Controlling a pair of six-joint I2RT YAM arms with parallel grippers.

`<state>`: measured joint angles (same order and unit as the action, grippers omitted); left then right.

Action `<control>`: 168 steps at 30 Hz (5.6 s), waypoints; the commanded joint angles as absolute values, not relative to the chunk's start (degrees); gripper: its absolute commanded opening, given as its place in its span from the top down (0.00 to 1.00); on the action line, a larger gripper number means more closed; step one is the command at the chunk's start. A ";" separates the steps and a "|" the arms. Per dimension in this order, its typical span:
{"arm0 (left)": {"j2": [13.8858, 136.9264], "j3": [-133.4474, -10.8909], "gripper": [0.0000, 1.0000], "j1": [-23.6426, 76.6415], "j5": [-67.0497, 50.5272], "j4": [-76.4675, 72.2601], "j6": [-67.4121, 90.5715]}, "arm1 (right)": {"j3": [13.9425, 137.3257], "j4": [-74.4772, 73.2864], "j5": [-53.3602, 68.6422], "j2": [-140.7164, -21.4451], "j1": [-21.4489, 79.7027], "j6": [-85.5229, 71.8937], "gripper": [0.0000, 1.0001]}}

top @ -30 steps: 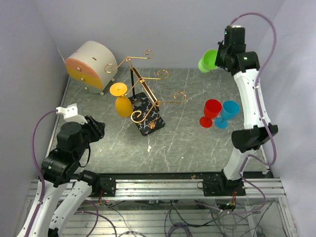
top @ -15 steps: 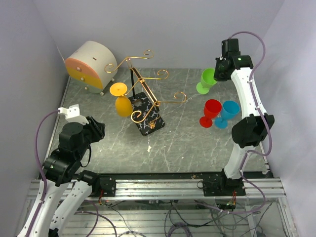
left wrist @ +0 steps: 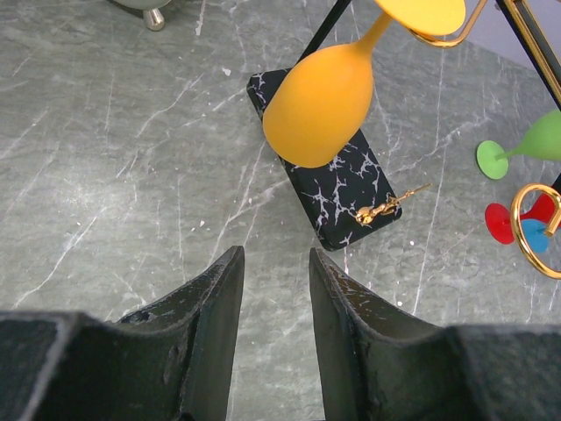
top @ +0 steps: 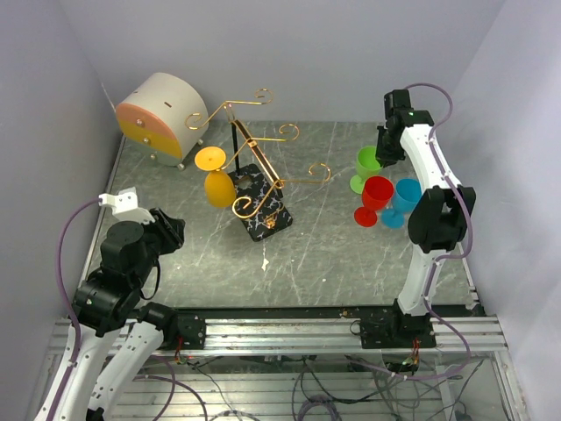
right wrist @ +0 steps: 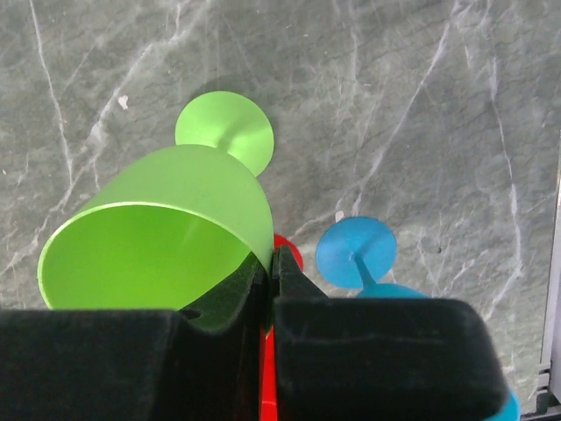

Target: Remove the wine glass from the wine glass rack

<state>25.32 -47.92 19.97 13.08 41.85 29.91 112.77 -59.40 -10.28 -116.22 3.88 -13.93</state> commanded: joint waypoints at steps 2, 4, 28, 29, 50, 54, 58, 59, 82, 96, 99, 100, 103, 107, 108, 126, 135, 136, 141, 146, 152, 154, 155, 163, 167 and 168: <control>25.52 -47.55 0.54 19.78 14.23 40.00 29.33 | 115.14 -58.35 -9.88 -118.40 3.08 -13.54 1.00; 25.74 -47.54 0.54 19.78 14.00 39.91 29.29 | 114.92 -58.21 -9.40 -118.55 3.08 -13.47 1.00; 26.64 -47.66 0.54 19.78 14.42 40.17 29.51 | 125.43 -54.29 3.49 -100.00 10.17 -16.46 0.66; 26.63 -47.64 0.54 19.75 14.54 40.25 29.53 | 125.23 -52.61 6.76 -98.89 13.28 -16.29 0.64; 23.37 -48.00 0.54 19.78 17.02 41.55 31.10 | 131.00 -39.65 19.65 -112.60 42.99 -25.34 0.62; 21.89 -48.07 0.54 19.78 17.68 41.83 31.61 | 131.22 -40.63 16.12 -115.00 44.02 -24.78 0.62; 19.97 -47.83 0.54 19.78 18.25 41.84 31.98 | 132.05 -40.50 15.48 -117.77 44.53 -24.73 0.62; 19.65 -47.72 0.55 19.75 18.28 41.79 31.99 | 132.57 -40.46 15.51 -118.38 44.64 -24.80 0.62; 19.50 -47.94 0.55 19.78 18.00 42.17 32.14 | 138.35 -38.86 13.59 -124.63 45.78 -24.60 0.62; 19.34 -47.92 0.55 19.77 18.13 42.19 32.19 | 136.11 -35.80 17.11 -122.43 46.45 -26.10 0.64; 19.25 -47.90 0.55 19.78 18.11 42.11 32.26 | 135.18 -34.76 18.05 -121.66 46.71 -26.58 0.65; 19.24 -47.86 0.55 19.78 18.11 42.15 32.23 | 135.03 -34.56 18.44 -121.58 46.72 -26.77 0.65; 19.20 -47.97 0.55 19.78 18.11 42.19 32.25 | 135.00 -34.28 18.85 -121.48 46.95 -27.06 0.66; 19.08 -47.90 0.55 19.78 18.11 42.11 32.23 | 134.62 -33.86 18.70 -120.73 47.21 -27.27 0.68; 19.02 -47.86 0.55 19.78 18.11 42.10 32.20 | 134.50 -33.74 18.67 -120.56 47.25 -27.33 0.68; 19.35 -47.82 0.55 19.75 17.95 42.01 32.12 | 132.36 -32.69 18.76 -118.54 47.57 -27.37 0.69; 19.70 -47.83 0.55 19.77 17.75 41.92 31.99 | 132.98 -33.79 18.79 -119.76 47.72 -27.04 0.69; 19.67 -47.79 0.55 19.78 17.75 41.88 31.99 | 132.98 -33.86 18.81 -119.79 47.79 -27.02 0.69; 19.86 -47.80 0.55 19.77 17.62 41.84 31.90 | 133.57 -34.61 19.15 -120.42 47.73 -26.73 0.69; 19.79 -47.81 0.55 19.78 17.58 41.84 31.85 | 133.77 -35.10 18.79 -121.13 47.72 -26.60 0.69; 19.68 -47.81 0.55 19.78 17.58 41.84 31.90 | 134.47 -35.69 17.60 -122.15 47.67 -26.53 0.69; 19.59 -47.77 0.55 19.78 17.64 41.86 31.90 | 134.31 -35.61 16.92 -122.25 47.68 -26.73 0.69; 19.55 -47.80 0.55 19.78 17.65 41.84 31.90 | 134.38 -35.75 16.60 -122.32 47.65 -26.81 0.69; 19.25 -47.81 0.55 19.78 17.67 41.92 31.90 | 134.23 -35.18 15.62 -121.99 47.47 -27.17 0.68; 19.14 -47.81 0.55 19.77 17.75 41.90 31.90 | 134.73 -35.40 14.96 -122.40 47.47 -27.41 0.68; 19.11 -47.85 0.55 19.78 17.75 41.99 31.90 | 134.63 -35.36 14.72 -122.36 47.47 -27.45 0.68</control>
